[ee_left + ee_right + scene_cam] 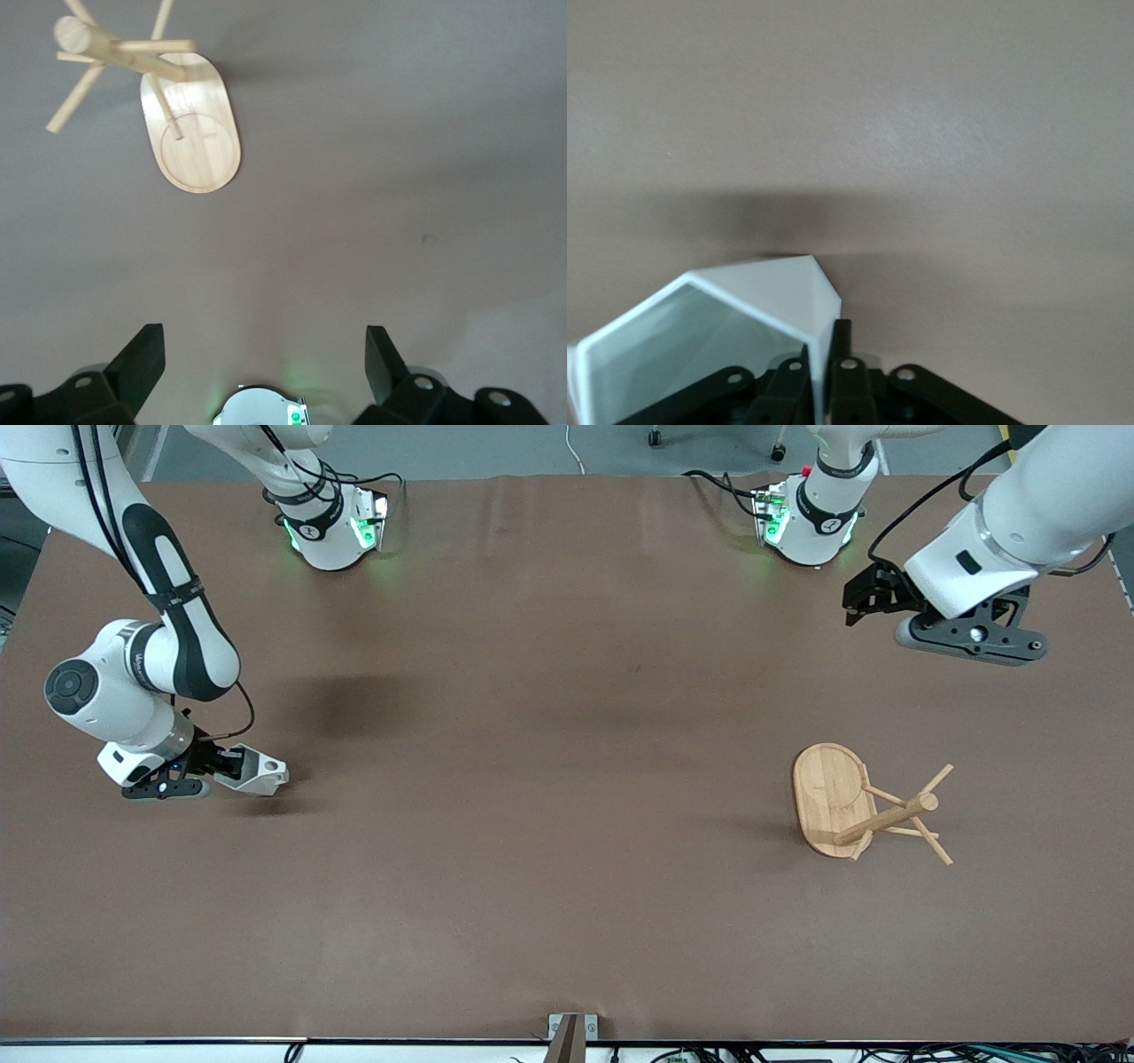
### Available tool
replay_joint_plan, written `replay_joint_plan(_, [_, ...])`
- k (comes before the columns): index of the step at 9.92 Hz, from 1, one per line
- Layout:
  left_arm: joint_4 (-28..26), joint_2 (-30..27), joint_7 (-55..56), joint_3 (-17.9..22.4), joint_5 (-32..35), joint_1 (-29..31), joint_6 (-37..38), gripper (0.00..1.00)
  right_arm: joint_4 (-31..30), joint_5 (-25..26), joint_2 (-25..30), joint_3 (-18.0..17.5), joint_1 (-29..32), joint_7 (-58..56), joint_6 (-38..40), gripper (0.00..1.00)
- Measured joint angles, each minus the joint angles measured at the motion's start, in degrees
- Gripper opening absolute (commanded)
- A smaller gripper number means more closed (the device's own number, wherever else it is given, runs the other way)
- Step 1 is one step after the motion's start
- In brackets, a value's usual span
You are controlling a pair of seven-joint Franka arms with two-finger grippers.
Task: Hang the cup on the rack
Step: 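Lift the cup with the right gripper while the left gripper approaches it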
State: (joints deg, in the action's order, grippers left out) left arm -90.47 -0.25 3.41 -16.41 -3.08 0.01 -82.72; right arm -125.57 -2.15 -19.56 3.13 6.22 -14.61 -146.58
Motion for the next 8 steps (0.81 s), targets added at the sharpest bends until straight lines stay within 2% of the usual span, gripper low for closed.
replay_joint_plan(2, [0.01,0.02,0.00,-0.32,0.00,-2.21,0.00,1.00,2.73,-0.04,1.62,-1.44,-0.18,-0.10,5.71,0.01])
replay_joint_plan(3, [0.01,0.13,-0.03,-0.63,-0.01,-3.66,-0.39,1.00,5.36,-0.14,3.96,-2.67,-0.37,-0.17,11.70,0.01])
replay_joint_plan(4, [0.02,0.38,-0.06,-1.00,-0.02,-5.80,-1.61,1.00,7.84,-2.89,7.10,-4.31,-0.77,-0.26,18.08,0.01])
replay_joint_plan(6, [0.05,1.17,-0.07,-1.58,-0.12,-11.48,-5.97,1.00,9.28,-16.64,12.53,-7.00,-3.06,-0.42,26.76,0.01])
replay_joint_plan(8, [0.07,2.23,-0.21,-3.09,-1.20,-16.09,-10.93,1.00,9.20,-31.84,13.96,-7.70,-7.83,-0.52,30.32,0.01])
